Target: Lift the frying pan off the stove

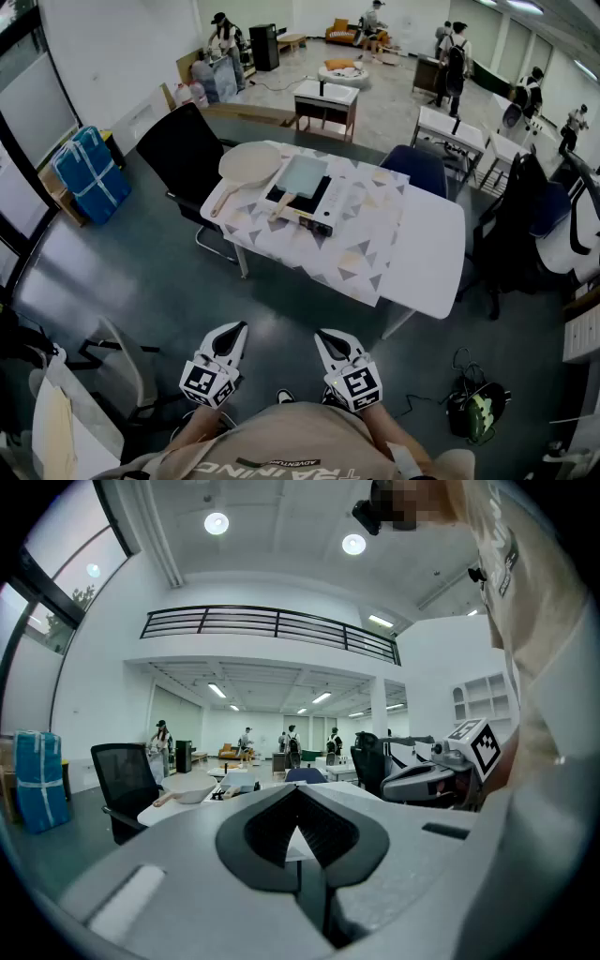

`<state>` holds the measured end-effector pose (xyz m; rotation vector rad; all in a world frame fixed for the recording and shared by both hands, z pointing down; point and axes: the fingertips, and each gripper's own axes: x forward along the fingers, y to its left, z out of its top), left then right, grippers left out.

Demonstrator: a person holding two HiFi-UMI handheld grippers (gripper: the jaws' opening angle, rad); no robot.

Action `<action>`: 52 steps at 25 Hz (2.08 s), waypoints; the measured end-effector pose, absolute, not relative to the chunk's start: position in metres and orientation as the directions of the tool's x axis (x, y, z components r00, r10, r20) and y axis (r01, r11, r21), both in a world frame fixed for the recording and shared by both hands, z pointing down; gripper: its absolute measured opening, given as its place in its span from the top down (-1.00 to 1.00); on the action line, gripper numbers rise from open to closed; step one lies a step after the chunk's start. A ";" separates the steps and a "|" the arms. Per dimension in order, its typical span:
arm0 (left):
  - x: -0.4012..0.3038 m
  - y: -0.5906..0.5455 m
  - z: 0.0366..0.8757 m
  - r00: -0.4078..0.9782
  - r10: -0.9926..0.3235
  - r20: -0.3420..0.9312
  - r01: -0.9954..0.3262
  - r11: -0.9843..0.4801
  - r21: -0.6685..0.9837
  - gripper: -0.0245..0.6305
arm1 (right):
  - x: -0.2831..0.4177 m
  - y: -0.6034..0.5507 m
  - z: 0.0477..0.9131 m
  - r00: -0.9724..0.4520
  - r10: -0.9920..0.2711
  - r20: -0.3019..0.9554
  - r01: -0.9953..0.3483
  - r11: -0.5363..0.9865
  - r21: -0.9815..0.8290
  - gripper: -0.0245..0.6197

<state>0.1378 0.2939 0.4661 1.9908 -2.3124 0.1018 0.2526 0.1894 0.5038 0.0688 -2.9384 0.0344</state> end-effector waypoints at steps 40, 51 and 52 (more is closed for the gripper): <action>0.086 0.238 0.491 -0.090 -0.987 0.130 -0.991 0.102 0.090 0.93 | 0.159 0.147 0.534 -0.979 -0.001 0.206 -0.022 0.995 -0.101 0.92; 0.055 0.176 0.489 -0.188 -0.975 0.117 -0.967 0.204 0.152 0.93 | 0.122 0.095 0.552 -0.964 0.140 0.226 0.136 0.990 -0.031 0.92; 0.053 0.172 0.488 -0.196 -0.974 0.115 -0.964 0.213 0.160 0.93 | 0.118 0.091 0.554 -0.964 0.144 0.221 0.137 0.989 -0.049 0.92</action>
